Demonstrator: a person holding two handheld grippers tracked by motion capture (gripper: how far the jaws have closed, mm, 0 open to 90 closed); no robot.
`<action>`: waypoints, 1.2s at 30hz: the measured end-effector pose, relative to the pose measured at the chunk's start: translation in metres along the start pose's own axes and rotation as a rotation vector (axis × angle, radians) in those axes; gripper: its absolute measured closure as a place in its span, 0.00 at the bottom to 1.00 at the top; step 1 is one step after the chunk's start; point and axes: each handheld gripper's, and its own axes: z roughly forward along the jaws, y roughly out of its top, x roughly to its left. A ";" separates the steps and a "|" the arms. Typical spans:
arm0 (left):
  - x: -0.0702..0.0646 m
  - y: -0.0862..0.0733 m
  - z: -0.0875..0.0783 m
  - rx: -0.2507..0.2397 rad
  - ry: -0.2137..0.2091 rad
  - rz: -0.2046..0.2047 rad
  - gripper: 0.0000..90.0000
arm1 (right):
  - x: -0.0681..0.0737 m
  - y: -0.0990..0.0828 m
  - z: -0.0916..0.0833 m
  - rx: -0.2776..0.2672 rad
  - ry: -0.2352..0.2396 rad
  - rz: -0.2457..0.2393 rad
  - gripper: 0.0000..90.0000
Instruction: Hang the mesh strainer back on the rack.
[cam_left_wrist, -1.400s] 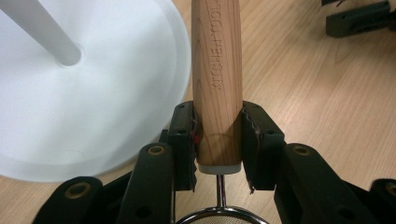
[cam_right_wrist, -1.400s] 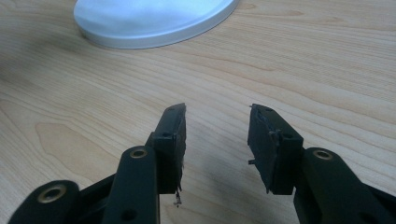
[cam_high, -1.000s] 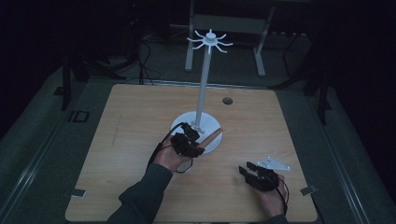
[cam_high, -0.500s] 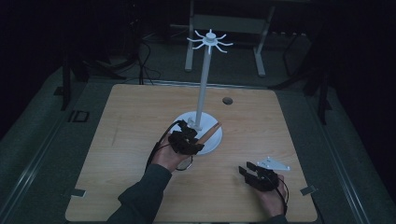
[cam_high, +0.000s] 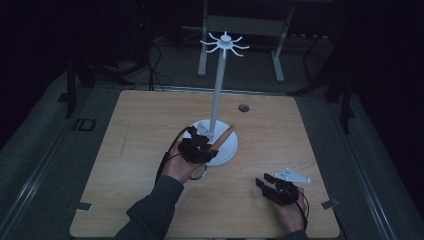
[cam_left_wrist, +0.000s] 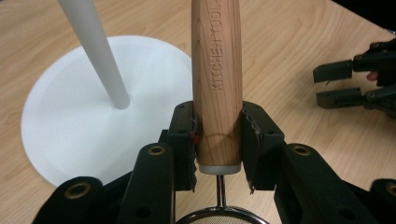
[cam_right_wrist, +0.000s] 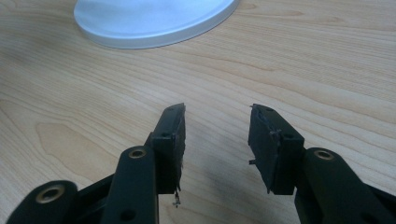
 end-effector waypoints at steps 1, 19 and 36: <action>0.000 0.000 -0.001 -0.003 0.003 0.000 0.76 | 0.000 0.000 0.000 -0.001 0.000 0.000 0.62; 0.001 0.003 -0.013 -0.090 0.020 -0.033 0.76 | 0.000 0.000 0.001 -0.001 0.001 -0.007 0.62; 0.005 0.005 -0.027 -0.172 0.046 -0.074 0.76 | 0.001 0.000 0.001 0.001 0.002 -0.005 0.62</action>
